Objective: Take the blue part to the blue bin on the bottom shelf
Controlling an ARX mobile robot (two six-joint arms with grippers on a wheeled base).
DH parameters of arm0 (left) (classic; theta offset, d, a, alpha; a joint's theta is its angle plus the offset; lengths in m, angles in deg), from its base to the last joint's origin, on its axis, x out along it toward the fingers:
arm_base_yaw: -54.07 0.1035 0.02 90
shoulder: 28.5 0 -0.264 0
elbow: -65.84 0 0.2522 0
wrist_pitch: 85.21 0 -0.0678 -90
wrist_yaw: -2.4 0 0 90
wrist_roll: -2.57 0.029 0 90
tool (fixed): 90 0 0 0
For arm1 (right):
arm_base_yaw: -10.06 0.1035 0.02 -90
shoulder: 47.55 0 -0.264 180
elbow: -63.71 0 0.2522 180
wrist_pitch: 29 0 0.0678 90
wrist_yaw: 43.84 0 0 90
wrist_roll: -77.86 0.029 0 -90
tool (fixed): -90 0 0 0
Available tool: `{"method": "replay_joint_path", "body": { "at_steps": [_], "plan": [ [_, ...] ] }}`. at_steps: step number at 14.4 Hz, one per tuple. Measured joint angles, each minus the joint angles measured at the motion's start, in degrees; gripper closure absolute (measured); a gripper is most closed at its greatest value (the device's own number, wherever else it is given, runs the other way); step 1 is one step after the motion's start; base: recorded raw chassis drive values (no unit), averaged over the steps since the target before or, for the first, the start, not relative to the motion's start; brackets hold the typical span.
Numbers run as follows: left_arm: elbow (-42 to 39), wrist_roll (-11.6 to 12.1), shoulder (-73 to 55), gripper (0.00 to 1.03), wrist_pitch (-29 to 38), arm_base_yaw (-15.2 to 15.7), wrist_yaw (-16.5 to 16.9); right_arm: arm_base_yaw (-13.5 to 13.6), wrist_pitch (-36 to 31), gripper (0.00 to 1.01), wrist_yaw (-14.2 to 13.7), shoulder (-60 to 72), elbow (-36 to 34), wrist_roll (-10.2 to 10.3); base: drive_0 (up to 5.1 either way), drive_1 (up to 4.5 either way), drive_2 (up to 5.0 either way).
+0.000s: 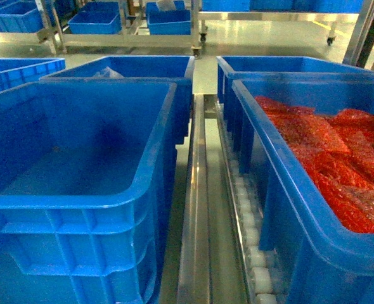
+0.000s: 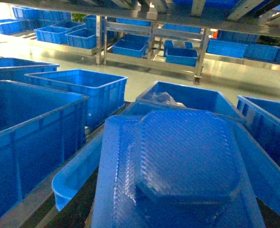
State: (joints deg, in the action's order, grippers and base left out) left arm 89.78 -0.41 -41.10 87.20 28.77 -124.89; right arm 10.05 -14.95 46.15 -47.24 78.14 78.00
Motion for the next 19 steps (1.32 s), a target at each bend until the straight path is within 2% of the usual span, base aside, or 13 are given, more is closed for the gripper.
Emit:
{"method": "replay_joint_path", "body": {
  "at_steps": [13,15,16,17,18,19],
  "plan": [
    [0.0,0.0,0.0,0.60,0.0,0.0,0.0,0.0,0.0,0.03,0.0,0.0,0.0,0.0,0.0,0.00,0.0],
    [2.6,-0.1,-2.6,0.60,-8.9,-3.1,-3.8,0.0,0.0,0.03,0.0,0.0,0.0,0.0,0.0,0.00,0.0],
    [3.9,-0.1,-13.9,0.60,2.0,1.2,3.4,0.0,0.0,0.03,0.0,0.0,0.0,0.0,0.0,0.00,0.0],
    [10.9,-1.7,-35.6,0.59,18.4,7.6,11.9,0.0,0.0,0.03,0.0,0.0,0.0,0.0,0.0,0.00,0.0],
    [12.8,-2.8,-43.5,0.46,21.8,7.7,13.7,0.0,0.0,0.03,0.0,0.0,0.0,0.0,0.0,0.00,0.0],
    [11.9,-3.2,-47.0,0.33,20.6,7.6,14.2,0.0,0.0,0.03,0.0,0.0,0.0,0.0,0.0,0.00,0.0]
  ]
}}
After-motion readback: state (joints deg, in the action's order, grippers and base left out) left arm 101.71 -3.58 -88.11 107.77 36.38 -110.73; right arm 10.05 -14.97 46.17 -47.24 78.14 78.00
